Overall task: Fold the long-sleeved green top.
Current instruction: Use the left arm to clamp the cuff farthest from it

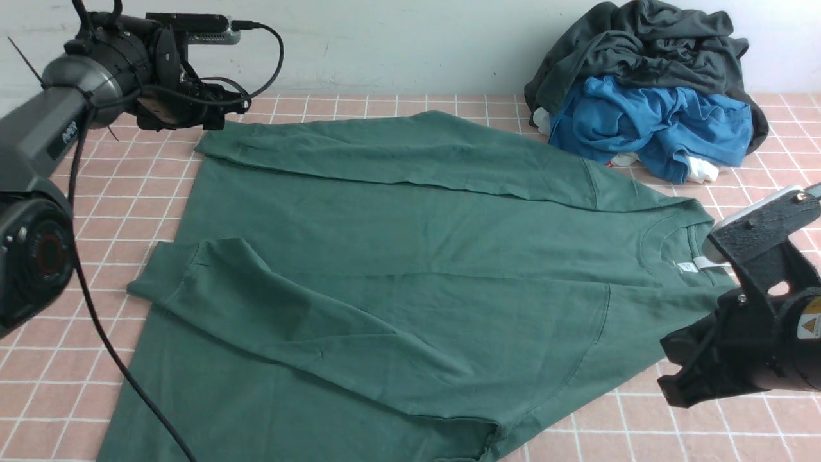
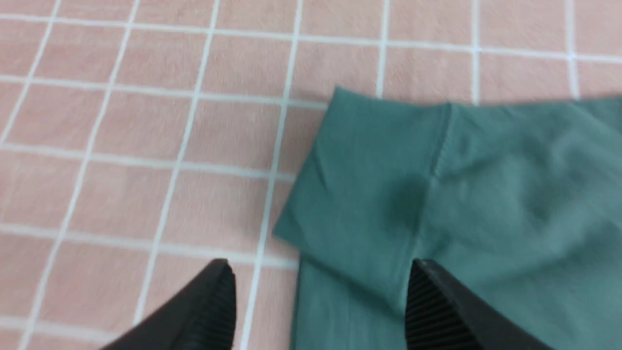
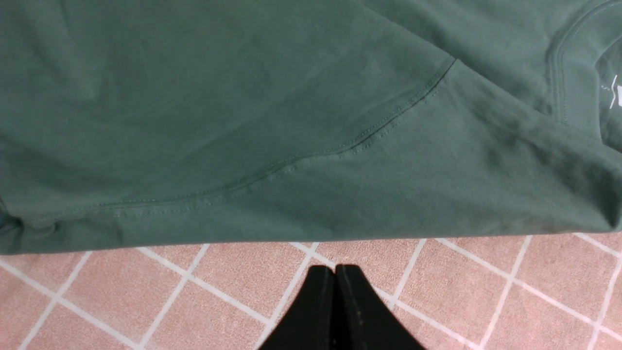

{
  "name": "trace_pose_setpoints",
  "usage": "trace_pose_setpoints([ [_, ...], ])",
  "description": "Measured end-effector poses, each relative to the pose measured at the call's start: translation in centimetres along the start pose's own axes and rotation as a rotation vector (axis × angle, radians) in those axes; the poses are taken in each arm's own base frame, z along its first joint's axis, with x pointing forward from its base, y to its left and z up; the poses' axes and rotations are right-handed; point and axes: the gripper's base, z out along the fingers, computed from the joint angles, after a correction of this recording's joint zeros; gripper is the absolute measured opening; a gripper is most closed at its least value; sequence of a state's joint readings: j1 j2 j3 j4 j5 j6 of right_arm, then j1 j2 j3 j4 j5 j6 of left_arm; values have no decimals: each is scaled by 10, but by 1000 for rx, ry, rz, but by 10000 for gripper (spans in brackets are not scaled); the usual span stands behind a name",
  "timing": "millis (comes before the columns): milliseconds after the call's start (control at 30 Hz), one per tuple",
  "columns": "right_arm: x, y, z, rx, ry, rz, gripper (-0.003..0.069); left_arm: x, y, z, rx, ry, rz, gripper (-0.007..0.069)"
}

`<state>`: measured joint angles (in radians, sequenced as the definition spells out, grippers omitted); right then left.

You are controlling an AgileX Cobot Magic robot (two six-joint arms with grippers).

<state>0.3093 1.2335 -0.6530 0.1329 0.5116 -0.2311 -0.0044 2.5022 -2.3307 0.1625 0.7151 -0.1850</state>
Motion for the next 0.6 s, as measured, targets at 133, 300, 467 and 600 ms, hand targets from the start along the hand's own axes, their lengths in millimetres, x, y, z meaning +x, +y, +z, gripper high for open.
trace_pose_setpoints([
  [133,1,0,4,-4,17,5,-10,10,0,32,2,-9,-12,430],
  [300,1,1,6,-11,18,23,-10,24,-2,59,9,-19,-46,316],
  [467,1,1,6,-11,14,23,-10,21,-2,57,11,-32,-29,76],
  [600,1,1,6,-11,15,23,-10,9,-2,45,10,-55,17,2],
])
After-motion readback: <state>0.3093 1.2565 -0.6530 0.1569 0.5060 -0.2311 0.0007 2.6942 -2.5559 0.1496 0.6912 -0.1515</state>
